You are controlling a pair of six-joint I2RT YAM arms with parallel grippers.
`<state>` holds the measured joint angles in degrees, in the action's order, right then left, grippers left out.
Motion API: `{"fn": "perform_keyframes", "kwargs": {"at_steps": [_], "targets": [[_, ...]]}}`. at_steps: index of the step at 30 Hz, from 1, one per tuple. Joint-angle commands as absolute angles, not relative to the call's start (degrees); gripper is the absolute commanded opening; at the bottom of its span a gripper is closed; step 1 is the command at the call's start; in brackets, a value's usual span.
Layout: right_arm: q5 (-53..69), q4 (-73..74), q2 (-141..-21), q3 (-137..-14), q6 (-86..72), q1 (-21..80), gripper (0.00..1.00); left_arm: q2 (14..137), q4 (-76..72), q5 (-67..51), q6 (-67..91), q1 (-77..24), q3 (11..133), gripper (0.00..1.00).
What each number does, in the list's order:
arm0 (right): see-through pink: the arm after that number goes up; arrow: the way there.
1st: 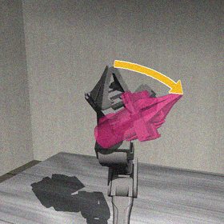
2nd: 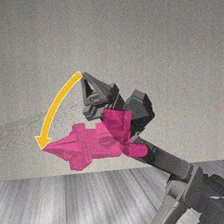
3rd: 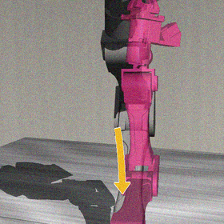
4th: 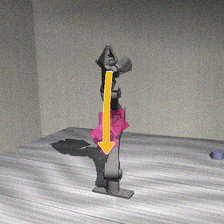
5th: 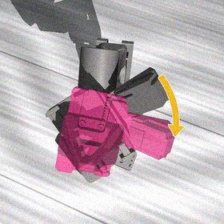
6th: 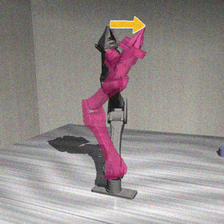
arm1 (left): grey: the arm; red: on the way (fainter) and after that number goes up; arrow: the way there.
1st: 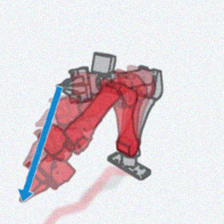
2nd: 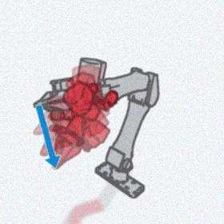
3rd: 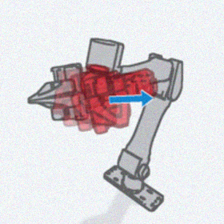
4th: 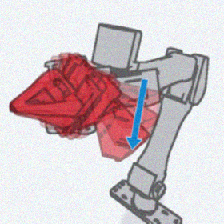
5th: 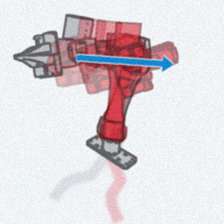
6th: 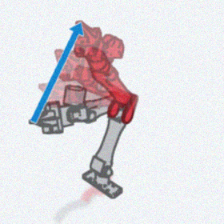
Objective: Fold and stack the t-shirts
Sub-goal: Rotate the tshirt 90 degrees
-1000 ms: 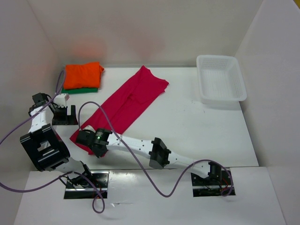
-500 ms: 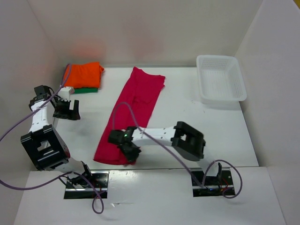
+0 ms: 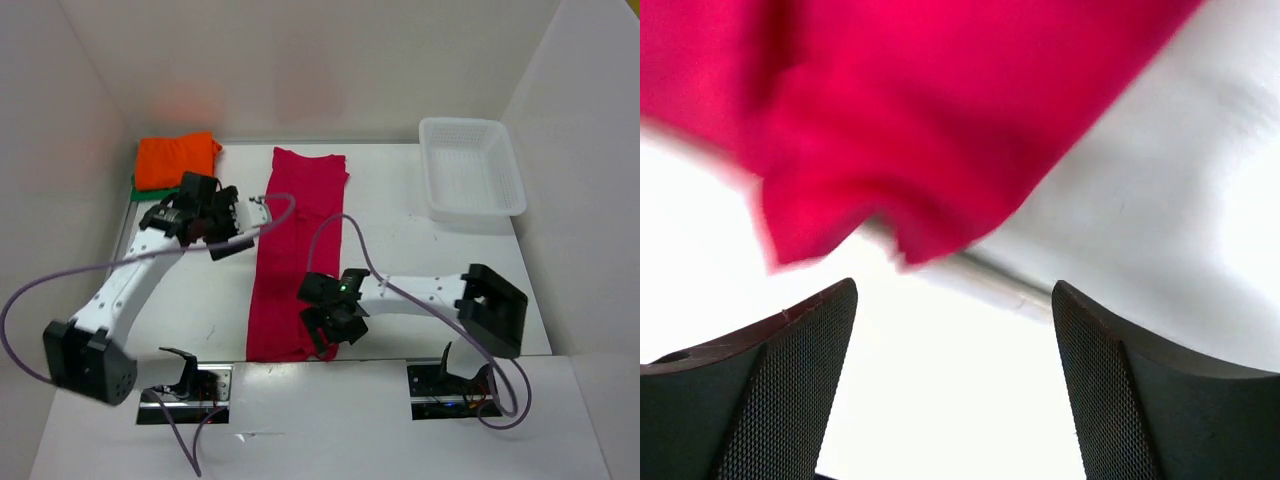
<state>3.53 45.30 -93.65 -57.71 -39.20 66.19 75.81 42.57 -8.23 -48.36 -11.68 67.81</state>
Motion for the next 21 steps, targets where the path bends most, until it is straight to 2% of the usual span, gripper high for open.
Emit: {"fn": "perform_keyframes", "kwargs": {"at_steps": [1,4,6,8,11,16,21], "targets": [[2.37,46.76,-82.73,-59.15,-42.44,67.15,0.83,65.23,45.17,-2.20,-66.67,-16.33,62.17,1.00],[1.68,45.18,-72.97,-56.35,-49.46,67.15,0.82,58.64,46.84,-3.15,-76.70,-17.40,55.84,1.00],[0.18,43.08,-68.32,-53.63,-55.53,66.63,0.80,50.39,47.90,-10.25,-87.59,-18.02,52.23,1.00],[-0.44,42.11,-67.50,-51.34,-60.00,63.73,0.77,39.10,47.90,-19.36,-99.50,-18.54,44.96,1.00],[0.26,39.47,-67.67,-48.60,-61.52,62.05,0.76,27.99,47.98,-27.22,-105.54,-20.46,36.33,1.00],[-0.53,37.62,-74.42,-48.60,-62.14,60.12,0.76,28.82,53.96,-30.50,-113.28,-29.69,32.35,1.00],[1.14,35.68,-80.94,-49.22,-61.00,59.60,0.76,27.87,51.08,-24.35,-113.82,-44.62,23.57,1.00]]}}
